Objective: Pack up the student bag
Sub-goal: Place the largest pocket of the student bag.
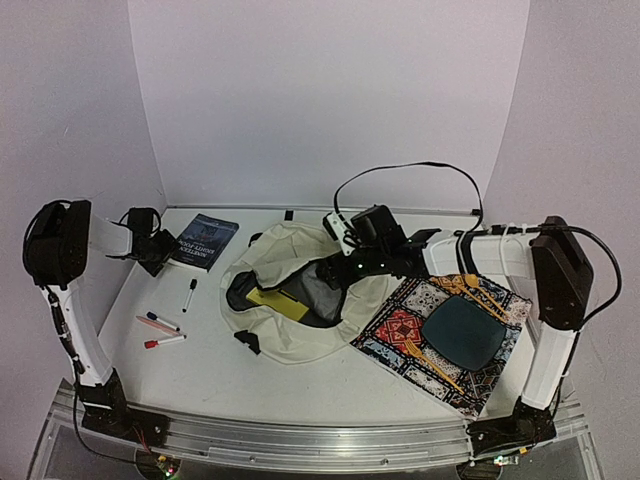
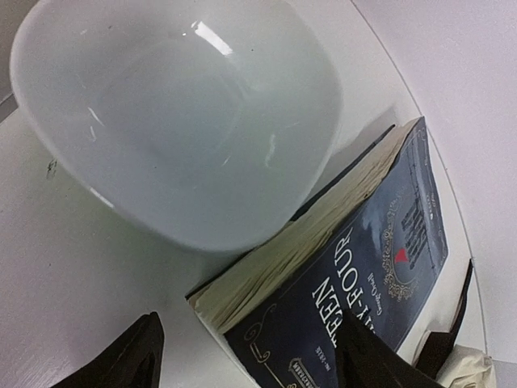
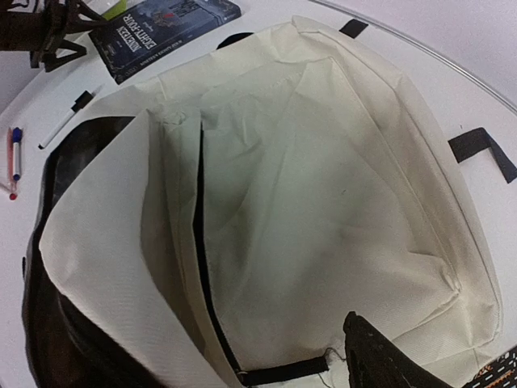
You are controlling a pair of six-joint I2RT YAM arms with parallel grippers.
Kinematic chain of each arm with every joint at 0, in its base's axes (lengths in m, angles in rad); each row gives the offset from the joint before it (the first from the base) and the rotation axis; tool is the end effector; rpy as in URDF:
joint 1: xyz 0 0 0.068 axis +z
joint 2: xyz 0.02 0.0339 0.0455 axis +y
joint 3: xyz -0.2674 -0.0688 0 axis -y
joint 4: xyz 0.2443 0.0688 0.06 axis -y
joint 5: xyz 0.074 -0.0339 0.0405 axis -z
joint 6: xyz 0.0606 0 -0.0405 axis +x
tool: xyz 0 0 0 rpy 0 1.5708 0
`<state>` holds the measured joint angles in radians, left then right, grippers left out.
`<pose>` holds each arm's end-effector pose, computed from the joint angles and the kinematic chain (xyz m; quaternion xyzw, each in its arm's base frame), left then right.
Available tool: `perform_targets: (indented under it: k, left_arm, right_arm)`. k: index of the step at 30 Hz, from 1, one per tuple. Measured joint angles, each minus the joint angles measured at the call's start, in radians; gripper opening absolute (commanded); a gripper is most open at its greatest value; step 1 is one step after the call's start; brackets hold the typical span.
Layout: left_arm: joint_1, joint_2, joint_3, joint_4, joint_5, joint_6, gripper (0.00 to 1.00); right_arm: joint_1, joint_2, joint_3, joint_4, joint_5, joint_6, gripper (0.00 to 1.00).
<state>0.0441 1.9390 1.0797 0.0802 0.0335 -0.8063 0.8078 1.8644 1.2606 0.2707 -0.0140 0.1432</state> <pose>0.4166 0.0164 0.1226 -0.3747 0.8431 -0.1577 0.3521 0.3171 0.3329 0.2361 -0.2696 0.7686 0.2706 0.5131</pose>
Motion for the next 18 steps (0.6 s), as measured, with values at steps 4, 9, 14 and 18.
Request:
perform_targets:
  k: [4, 9, 14, 18]
  left_arm:
    - [0.0, 0.037, 0.038, 0.0, -0.007, 0.007, 0.62]
    - [0.0, 0.065, 0.052, 0.006, 0.001, 0.017, 0.43]
    - [0.002, 0.069, 0.051, 0.008, 0.012, 0.018, 0.12]
    - [0.002, 0.066, 0.039, 0.045, 0.025, 0.015, 0.0]
  right_arm:
    - [0.0, -0.015, -0.022, 0.02, -0.039, 0.003, 0.78]
    - [0.0, -0.025, -0.054, 0.032, -0.069, 0.004, 0.81]
    - [0.0, -0.083, -0.104, 0.05, -0.096, 0.005, 0.82]
    - [0.0, -0.129, -0.126, 0.061, -0.111, 0.008, 0.82]
